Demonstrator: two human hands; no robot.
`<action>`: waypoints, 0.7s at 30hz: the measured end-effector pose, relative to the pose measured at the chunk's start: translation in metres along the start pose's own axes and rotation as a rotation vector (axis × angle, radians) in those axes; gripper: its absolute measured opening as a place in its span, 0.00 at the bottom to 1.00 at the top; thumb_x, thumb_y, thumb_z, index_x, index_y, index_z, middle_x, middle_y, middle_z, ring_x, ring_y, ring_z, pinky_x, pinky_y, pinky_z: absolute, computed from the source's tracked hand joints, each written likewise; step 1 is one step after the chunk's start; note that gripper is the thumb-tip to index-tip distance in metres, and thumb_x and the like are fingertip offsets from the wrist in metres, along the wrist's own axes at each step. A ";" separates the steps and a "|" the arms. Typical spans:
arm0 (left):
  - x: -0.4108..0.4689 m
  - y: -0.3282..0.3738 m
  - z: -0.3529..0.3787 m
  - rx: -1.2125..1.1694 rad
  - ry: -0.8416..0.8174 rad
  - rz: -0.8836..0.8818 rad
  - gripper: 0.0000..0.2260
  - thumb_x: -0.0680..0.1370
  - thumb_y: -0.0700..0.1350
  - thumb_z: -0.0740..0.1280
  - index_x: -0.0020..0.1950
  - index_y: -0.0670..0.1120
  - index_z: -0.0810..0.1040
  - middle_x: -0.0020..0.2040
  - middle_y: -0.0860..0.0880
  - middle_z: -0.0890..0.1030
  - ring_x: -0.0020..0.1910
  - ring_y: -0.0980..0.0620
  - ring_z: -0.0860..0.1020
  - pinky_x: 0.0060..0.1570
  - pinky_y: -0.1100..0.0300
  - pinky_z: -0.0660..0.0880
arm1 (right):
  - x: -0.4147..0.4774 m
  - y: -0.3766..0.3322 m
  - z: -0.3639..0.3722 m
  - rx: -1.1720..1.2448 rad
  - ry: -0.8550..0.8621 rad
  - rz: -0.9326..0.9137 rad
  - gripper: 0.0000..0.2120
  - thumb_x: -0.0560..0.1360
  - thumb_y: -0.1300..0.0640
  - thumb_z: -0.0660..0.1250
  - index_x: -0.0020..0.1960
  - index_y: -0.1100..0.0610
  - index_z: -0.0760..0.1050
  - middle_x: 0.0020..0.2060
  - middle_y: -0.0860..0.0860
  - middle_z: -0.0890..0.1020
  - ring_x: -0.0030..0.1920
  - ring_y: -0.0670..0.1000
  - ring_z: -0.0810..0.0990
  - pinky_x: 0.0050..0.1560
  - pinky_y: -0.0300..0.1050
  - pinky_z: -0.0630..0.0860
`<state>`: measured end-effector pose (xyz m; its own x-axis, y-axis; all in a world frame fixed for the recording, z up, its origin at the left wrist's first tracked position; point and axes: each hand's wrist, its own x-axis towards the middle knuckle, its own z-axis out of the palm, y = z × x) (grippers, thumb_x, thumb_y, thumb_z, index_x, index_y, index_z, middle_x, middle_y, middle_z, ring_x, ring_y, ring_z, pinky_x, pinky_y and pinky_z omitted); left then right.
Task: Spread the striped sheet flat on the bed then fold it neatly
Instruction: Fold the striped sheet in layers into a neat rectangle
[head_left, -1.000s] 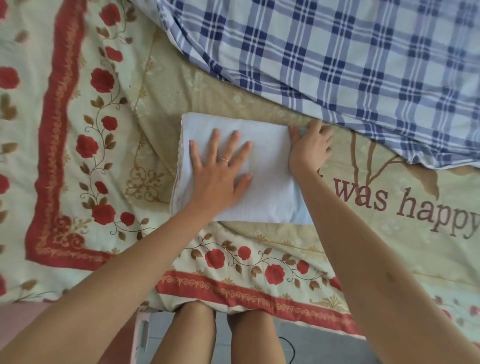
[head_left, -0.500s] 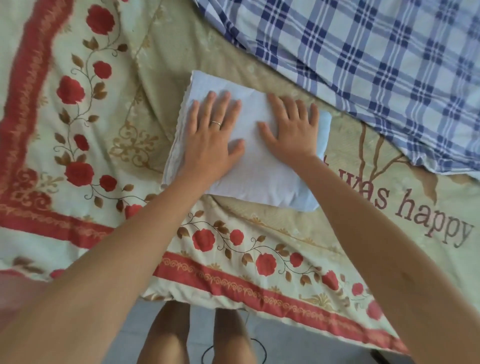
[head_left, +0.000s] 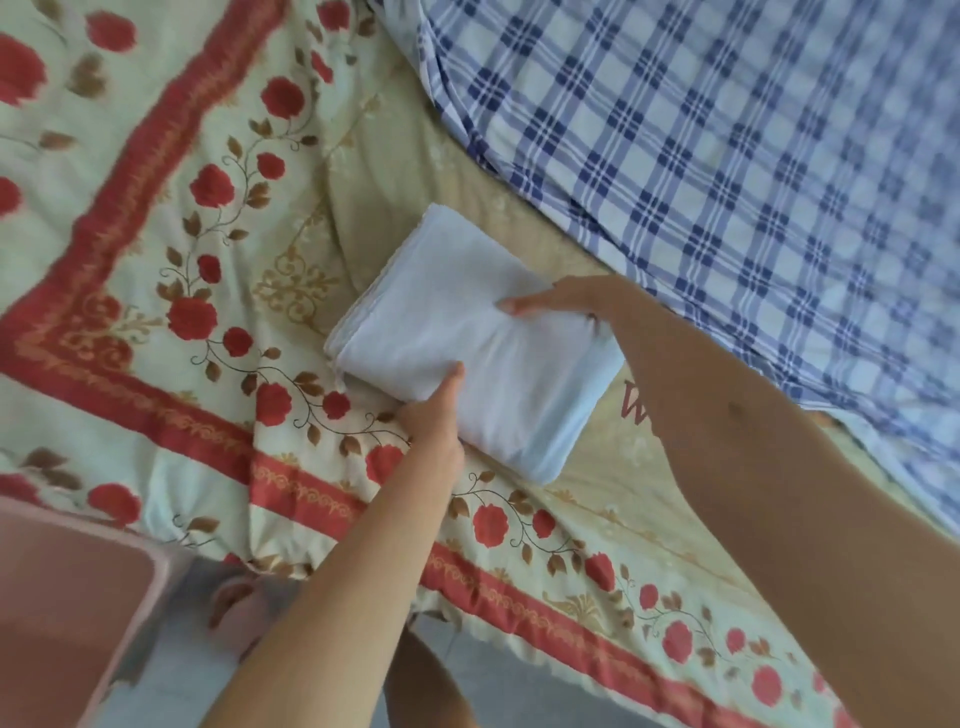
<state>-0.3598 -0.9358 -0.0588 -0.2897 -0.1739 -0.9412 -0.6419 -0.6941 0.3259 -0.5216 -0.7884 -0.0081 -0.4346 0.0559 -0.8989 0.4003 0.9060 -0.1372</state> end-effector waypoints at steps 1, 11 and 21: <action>0.004 0.001 -0.006 0.014 -0.010 0.014 0.31 0.64 0.50 0.80 0.60 0.42 0.70 0.56 0.48 0.79 0.53 0.49 0.79 0.54 0.56 0.75 | -0.007 0.006 0.007 0.053 -0.039 0.043 0.50 0.51 0.23 0.71 0.65 0.51 0.70 0.63 0.46 0.74 0.61 0.54 0.74 0.61 0.52 0.71; -0.005 0.002 -0.156 0.112 -0.110 0.158 0.28 0.61 0.52 0.77 0.58 0.47 0.77 0.52 0.47 0.83 0.50 0.48 0.82 0.52 0.51 0.78 | -0.076 0.015 0.164 0.365 -0.059 -0.086 0.20 0.71 0.40 0.70 0.57 0.50 0.71 0.50 0.43 0.77 0.52 0.44 0.76 0.56 0.44 0.68; -0.024 0.041 -0.441 -0.041 0.244 0.196 0.20 0.66 0.48 0.77 0.55 0.43 0.79 0.51 0.44 0.83 0.47 0.46 0.81 0.49 0.52 0.79 | -0.141 -0.155 0.385 0.284 -0.154 -0.325 0.21 0.63 0.47 0.79 0.52 0.45 0.76 0.47 0.43 0.82 0.51 0.47 0.81 0.46 0.34 0.76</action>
<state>-0.0659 -1.2679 -0.0622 -0.2233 -0.4662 -0.8561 -0.5598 -0.6577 0.5041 -0.2118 -1.0987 -0.0199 -0.4578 -0.2947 -0.8388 0.4779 0.7139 -0.5117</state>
